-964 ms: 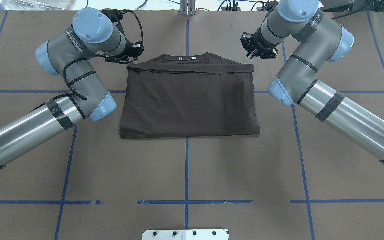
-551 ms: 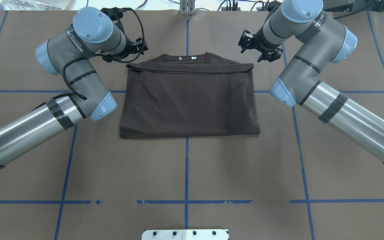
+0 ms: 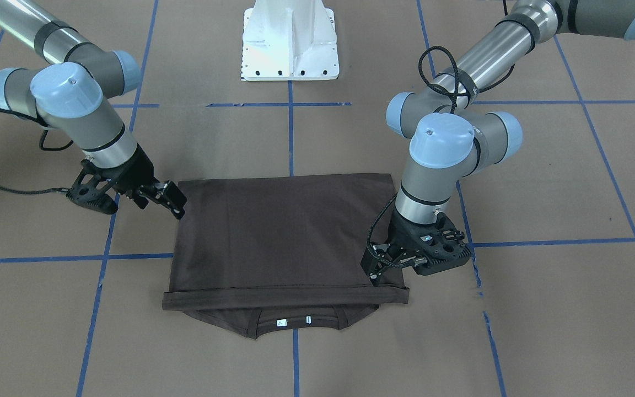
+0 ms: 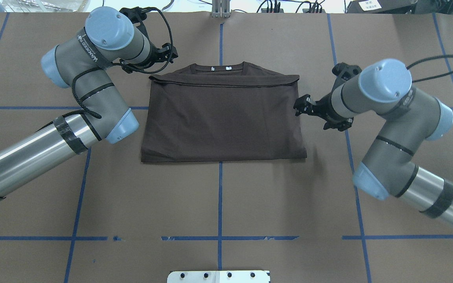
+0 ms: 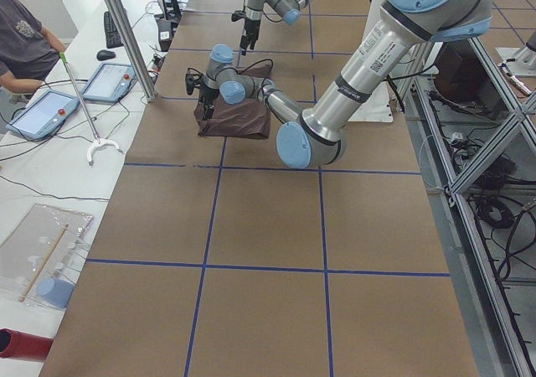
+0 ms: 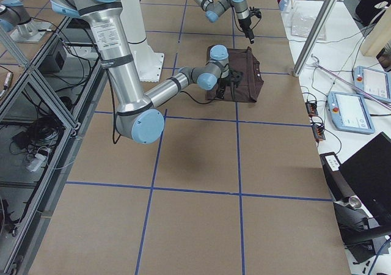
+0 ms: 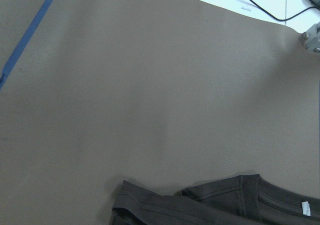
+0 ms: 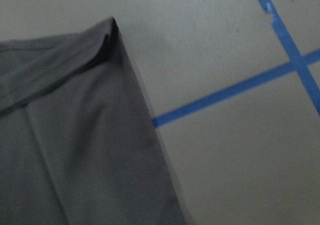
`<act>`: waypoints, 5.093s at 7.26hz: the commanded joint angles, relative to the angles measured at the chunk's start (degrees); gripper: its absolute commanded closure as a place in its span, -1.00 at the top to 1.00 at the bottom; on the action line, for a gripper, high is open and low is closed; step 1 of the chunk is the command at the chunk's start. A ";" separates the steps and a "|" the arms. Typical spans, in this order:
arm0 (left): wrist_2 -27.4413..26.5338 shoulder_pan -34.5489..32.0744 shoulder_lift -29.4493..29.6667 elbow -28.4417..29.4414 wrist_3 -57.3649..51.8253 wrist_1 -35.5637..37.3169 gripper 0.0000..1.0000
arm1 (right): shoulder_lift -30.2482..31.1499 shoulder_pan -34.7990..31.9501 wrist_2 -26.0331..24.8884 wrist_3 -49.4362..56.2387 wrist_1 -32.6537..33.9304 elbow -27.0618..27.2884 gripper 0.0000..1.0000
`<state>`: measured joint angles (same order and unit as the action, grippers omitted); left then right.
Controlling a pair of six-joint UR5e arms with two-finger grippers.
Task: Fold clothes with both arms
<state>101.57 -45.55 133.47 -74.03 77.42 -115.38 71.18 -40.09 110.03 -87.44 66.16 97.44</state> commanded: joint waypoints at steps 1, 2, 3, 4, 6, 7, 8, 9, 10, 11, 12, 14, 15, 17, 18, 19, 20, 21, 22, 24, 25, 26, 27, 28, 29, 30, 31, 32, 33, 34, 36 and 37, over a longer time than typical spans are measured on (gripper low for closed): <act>-0.23 0.02 -0.23 -0.06 0.01 -0.20 1.00 | 2.12 6.15 -5.08 -0.63 0.02 0.65 0.99; -0.23 0.02 -0.23 -0.06 -0.08 -0.20 1.00 | 1.60 6.34 -4.92 -0.63 0.02 0.56 0.93; -0.32 0.02 -0.40 -0.32 -0.08 -0.20 1.00 | 1.24 6.43 -4.91 -0.71 0.11 0.55 0.34; -0.32 0.02 -0.41 -0.33 -0.08 -0.20 1.00 | 1.15 6.43 -4.83 -0.63 0.02 0.55 -0.35; -0.32 0.02 -0.49 -0.33 -0.25 -0.29 1.00 | 0.80 6.43 -4.65 -0.45 0.02 0.64 -1.00; -0.32 0.02 -0.49 -0.33 -0.25 -0.37 1.00 | 0.80 6.43 -4.30 -0.36 0.02 0.73 -1.00; -0.32 0.02 -0.49 -0.33 -0.34 -0.38 1.00 | 0.97 6.25 -2.30 -0.36 0.02 1.17 -1.00; -0.32 0.02 -0.41 -0.59 -0.34 -0.38 1.00 | 2.02 6.08 -1.41 -0.45 0.02 2.65 -1.00; -0.32 0.11 -0.49 -1.20 -0.25 -0.29 1.00 | 5.08 6.60 -0.88 -0.54 0.19 5.97 -1.00; -0.32 0.20 -0.49 -1.99 -0.17 -0.20 1.00 | 10.24 8.52 1.30 -0.54 0.28 11.14 -1.00; -0.32 0.28 -0.67 -2.52 -0.25 -0.20 1.00 | 15.86 12.37 1.85 -0.54 0.20 16.41 -1.00; 0.03 1.77 -0.93 -4.97 -0.08 -0.11 1.00 | 25.98 23.34 1.85 -1.85 0.11 25.74 -1.00; 0.03 2.74 -1.02 -5.77 0.10 0.06 1.00 | 27.68 28.00 1.77 -4.47 0.11 27.43 -1.00; 0.29 4.67 -2.77 -7.60 0.10 0.24 1.00 | 27.70 30.34 1.16 -6.42 0.02 28.58 0.98; 2.38 6.77 -5.65 -11.80 0.36 0.50 1.00 | 27.26 28.86 0.11 -7.04 0.02 29.20 1.00; 5.62 8.27 -8.99 -16.19 0.88 0.68 1.00 | 24.99 25.01 -1.03 -7.04 -0.07 29.12 1.00; 6.44 10.98 -11.98 -21.19 4.46 3.46 1.00 | 22.36 20.54 -1.39 -7.04 -0.07 29.03 1.00; 6.27 14.23 -12.88 -26.12 9.10 9.50 1.00 | 20.25 16.14 -1.31 -6.96 -0.07 28.94 1.00; 5.23 18.26 -12.89 -28.34 14.20 13.12 1.00 | 18.05 13.31 -1.40 -6.96 -0.07 28.60 1.00; 3.11 22.08 -12.45 -27.14 20.21 13.51 0.98 | 16.80 10.31 -1.40 -6.96 -0.07 27.81 1.00; 3.11 22.43 -11.58 -24.17 20.40 13.08 0.98 | 15.06 9.69 -1.31 -6.96 0.02 26.84 1.00; 0.93 22.35 -9.48 -21.01 20.40 13.07 0.96 | 14.69 9.68 -1.40 -6.96 -0.07 26.05 1.00; 0.39 22.35 -9.46 -20.55 20.84 13.16 0.78 | 14.69 9.51 -1.40 -6.96 -0.07 26.13 1.00; 0.38 22.43 -9.46 -20.54 20.93 13.33 0.11 | 14.69 9.16 -1.31 -6.96 -0.07 26.13 1.00; 0.38 22.35 -9.63 -20.80 20.84 13.51 -0.63 | 14.69 9.15 -1.22 -6.96 -0.07 26.13 1.00; 0.38 22.35 -10.24 -21.50 20.75 13.86 -1.00 | 14.69 9.15 -1.22 -6.96 -0.07 26.22 1.00; 0.38 22.35 -9.64 -21.59 20.75 16.73 -1.00 | 14.69 9.15 -1.22 -6.96 -0.07 26.22 1.00; 0.47 22.35 -9.90 -23.25 20.75 18.94 -1.00 | 14.69 9.15 -1.22 -6.96 -0.07 26.13 1.00; 0.56 22.35 -9.90 -24.48 20.75 20.96 -1.00 | 14.77 9.15 -1.22 -6.96 -0.07 26.04 1.00; 0.73 22.35 -9.64 -24.23 20.67 21.16 -1.00 | 14.77 9.07 -1.31 -7.04 0.02 26.13 1.00; -1.10 18.77 -9.29 -22.83 17.70 20.37 -1.00 | 14.86 9.15 -1.31 -7.04 0.02 26.04 1.00; -1.29 14.74 -7.89 -19.95 13.94 18.89 -1.00 | 14.86 9.15 -1.31 -7.13 0.02 26.04 1.00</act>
<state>100.88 -26.82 124.45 -96.44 94.96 -95.24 86.03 -30.95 108.72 -94.50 66.18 123.50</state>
